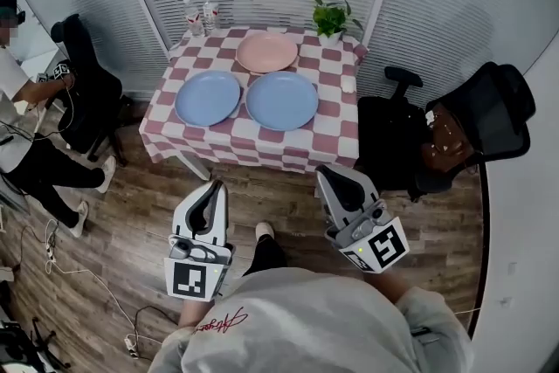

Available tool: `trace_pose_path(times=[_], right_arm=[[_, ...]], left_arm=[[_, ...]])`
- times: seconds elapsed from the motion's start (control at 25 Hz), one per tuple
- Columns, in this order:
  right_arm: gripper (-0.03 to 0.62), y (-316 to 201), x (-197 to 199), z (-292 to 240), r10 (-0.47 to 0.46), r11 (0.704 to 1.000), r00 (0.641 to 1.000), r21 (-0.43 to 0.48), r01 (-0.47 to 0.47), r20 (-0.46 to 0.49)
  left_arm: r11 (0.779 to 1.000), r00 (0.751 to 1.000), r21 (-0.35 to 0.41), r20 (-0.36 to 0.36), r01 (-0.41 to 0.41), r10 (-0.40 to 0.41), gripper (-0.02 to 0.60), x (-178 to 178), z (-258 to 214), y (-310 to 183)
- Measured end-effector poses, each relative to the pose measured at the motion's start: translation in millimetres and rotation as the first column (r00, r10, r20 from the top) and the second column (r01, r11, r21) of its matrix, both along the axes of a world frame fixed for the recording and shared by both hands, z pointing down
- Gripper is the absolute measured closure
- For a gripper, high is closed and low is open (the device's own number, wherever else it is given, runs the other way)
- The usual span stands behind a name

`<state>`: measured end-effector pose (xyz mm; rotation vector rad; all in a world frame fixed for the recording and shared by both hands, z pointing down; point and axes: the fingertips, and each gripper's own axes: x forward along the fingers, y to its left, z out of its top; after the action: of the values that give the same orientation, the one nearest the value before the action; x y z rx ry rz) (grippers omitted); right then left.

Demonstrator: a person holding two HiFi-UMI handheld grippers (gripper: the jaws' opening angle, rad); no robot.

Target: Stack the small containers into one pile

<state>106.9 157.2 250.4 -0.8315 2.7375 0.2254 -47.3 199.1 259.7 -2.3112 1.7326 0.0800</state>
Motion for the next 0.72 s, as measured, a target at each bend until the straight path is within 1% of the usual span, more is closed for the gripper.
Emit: trace_pose_path(times=[0.16,0.32,0.52,0.64,0.72], right_arm=[[0.583,-32.1,-18.5,-2.7,0.017,1.0,1.0,0.002,-0.017,0.003],[0.583,-59.8,-36.4,-8.5,0.032,0.999,0.999,0.006,-0.032,-0.004],[0.583,-88.9,-58.5,-17.5,0.049,0.999,0.999,0.021,-0.049,-0.009],[0.583,-105.3,-71.6,-19.8,0.057,0.998,0.998,0.024,-0.057,-0.009],[0.583,-114.7,-79.2,-19.6,0.061,0.998,0.998,0.025,-0.06,-0.01]], left_arm=[[1.0,1.0,0.019,-0.007,-0.013,0.013,0.561,-20.4,-4.8,-32.6],[1.0,1.0,-0.013,-0.005,-0.015,0.015,0.561,-41.0,-5.7,-64.0],[0.999,1.0,0.018,-0.011,-0.029,0.029,0.561,-66.0,-15.6,-94.0],[0.999,0.999,0.012,-0.015,-0.033,0.033,0.561,-79.5,-15.9,-111.0],[0.999,0.999,0.026,-0.01,-0.038,0.038,0.561,-86.4,-19.3,-121.4]])
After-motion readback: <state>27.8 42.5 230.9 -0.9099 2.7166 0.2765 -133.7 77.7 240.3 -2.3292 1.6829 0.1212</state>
